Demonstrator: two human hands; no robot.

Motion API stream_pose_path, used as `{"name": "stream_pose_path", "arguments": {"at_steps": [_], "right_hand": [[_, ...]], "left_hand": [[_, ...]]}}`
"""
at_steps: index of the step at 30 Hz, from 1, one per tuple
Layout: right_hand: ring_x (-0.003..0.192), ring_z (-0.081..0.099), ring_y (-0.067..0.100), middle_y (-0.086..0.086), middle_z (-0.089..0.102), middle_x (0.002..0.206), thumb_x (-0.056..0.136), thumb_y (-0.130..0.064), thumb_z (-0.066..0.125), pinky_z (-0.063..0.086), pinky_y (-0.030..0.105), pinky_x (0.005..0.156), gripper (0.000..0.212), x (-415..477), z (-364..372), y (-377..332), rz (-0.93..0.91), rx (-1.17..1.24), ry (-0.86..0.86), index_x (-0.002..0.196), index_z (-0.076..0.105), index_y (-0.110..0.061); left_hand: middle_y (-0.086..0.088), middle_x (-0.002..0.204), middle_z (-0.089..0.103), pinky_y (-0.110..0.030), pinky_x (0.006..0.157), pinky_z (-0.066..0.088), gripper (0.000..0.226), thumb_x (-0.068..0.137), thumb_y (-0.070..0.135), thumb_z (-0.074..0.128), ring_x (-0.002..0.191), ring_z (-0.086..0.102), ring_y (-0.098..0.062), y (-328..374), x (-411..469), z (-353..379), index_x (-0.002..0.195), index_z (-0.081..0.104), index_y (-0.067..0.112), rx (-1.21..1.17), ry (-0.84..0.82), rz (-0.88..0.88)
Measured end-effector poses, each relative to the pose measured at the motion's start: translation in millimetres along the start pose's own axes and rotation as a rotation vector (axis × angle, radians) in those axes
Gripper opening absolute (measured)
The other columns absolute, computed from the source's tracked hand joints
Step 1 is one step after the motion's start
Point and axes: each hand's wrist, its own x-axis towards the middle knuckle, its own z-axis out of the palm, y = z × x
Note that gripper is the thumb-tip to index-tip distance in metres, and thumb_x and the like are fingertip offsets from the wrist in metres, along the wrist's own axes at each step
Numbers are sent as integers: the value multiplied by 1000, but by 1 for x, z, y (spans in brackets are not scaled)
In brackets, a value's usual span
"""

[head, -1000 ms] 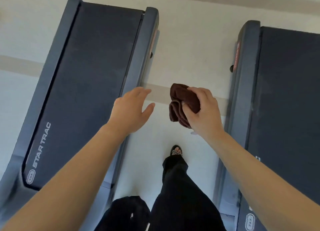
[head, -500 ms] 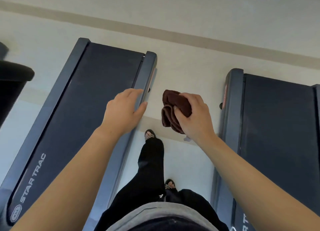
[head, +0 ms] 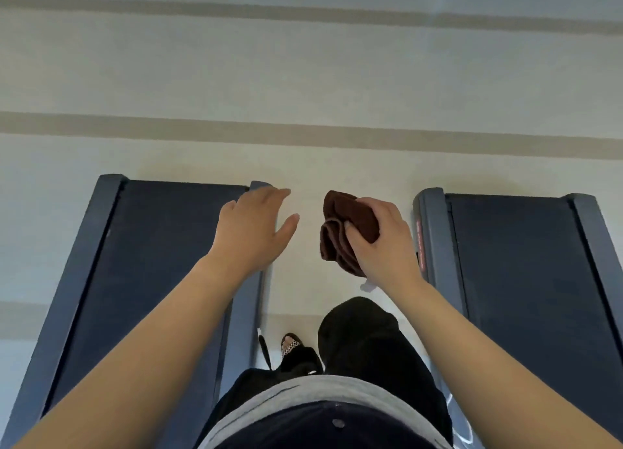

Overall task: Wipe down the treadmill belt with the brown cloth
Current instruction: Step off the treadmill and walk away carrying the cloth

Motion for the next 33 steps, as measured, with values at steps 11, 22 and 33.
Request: {"name": "stream_pose_path", "arguments": {"at_steps": [11, 22, 33], "right_hand": [[107, 50, 22, -6, 51, 125, 86, -32, 61, 39, 28, 94, 39, 281, -3, -16, -30, -52, -64, 123, 54, -29], [104, 41, 14, -13, 46, 125, 86, -39, 59, 57, 46, 70, 39, 566, 90, -128, -251, -81, -348, 125, 50, -36], [111, 47, 20, -17, 44, 123, 87, -37, 61, 57, 49, 72, 42, 853, 193, -252, -240, -76, -306, 127, 50, -33]], "left_hand": [[2, 148, 36, -41, 106, 33, 53, 96, 46, 33, 134, 35, -18, -35, 253, -61, 144, 31, 23, -57, -56, -31], [1, 148, 38, -41, 107, 34, 53, 95, 46, 35, 133, 36, -18, -169, 421, -134, 143, 33, 23, -251, 130, -425], [2, 148, 38, -41, 105, 35, 53, 95, 48, 33, 134, 36, -19, -339, 691, -276, 143, 32, 26, -174, 208, -310]]}}
